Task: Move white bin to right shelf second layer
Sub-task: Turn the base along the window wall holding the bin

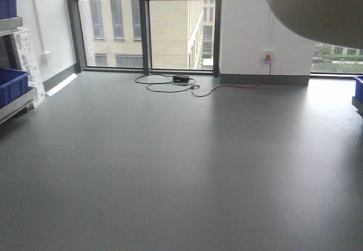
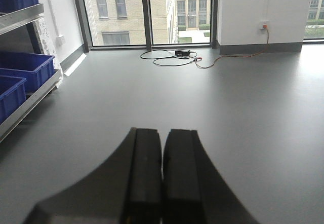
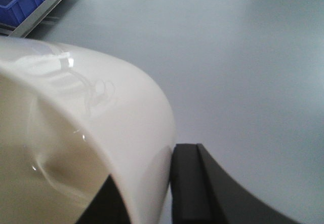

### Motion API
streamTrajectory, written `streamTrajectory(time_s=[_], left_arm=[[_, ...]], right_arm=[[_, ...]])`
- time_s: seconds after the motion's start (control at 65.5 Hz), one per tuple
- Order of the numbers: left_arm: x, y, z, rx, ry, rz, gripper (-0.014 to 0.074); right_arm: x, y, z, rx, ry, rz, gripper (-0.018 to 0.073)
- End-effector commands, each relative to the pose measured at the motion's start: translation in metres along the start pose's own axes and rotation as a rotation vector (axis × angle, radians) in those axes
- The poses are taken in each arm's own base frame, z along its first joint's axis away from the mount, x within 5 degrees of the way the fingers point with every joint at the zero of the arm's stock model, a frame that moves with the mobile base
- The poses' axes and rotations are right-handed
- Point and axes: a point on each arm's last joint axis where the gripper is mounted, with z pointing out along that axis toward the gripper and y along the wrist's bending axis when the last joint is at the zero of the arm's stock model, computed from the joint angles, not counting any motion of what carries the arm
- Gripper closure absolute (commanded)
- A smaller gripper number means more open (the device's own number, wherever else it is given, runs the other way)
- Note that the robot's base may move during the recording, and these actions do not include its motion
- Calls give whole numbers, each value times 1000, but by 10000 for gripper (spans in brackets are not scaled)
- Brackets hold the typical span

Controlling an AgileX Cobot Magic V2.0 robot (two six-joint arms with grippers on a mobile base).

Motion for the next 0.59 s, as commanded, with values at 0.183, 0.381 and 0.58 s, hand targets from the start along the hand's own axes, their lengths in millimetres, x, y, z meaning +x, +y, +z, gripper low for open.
streamTrajectory(time_s=[0.183, 0.381, 0.58], left_arm=[[4, 0, 2, 2, -52, -3, 512], [4, 0, 2, 2, -52, -3, 512], [4, 0, 2, 2, -52, -3, 512]], right_arm=[[-18, 2, -7, -8, -138, 3, 503], [-18, 2, -7, -8, -138, 3, 503], [-18, 2, -7, -8, -138, 3, 503]])
